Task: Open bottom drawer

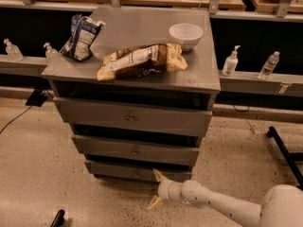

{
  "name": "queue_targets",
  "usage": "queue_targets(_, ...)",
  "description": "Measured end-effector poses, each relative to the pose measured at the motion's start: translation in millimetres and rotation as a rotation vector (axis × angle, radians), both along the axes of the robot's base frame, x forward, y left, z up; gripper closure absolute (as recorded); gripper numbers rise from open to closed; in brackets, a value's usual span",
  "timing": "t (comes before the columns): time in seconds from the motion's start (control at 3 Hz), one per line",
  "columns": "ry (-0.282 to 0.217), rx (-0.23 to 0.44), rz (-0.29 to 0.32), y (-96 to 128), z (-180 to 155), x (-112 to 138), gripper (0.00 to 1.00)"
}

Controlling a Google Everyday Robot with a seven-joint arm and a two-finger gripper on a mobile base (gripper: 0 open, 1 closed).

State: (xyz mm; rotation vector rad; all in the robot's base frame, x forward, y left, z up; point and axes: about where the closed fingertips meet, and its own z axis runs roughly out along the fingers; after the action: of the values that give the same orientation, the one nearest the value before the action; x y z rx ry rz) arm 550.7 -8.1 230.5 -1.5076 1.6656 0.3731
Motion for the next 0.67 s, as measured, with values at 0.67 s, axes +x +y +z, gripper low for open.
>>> queue_targets(0.67, -0.014, -0.072, -0.027, 1, -22, 58, 0.00)
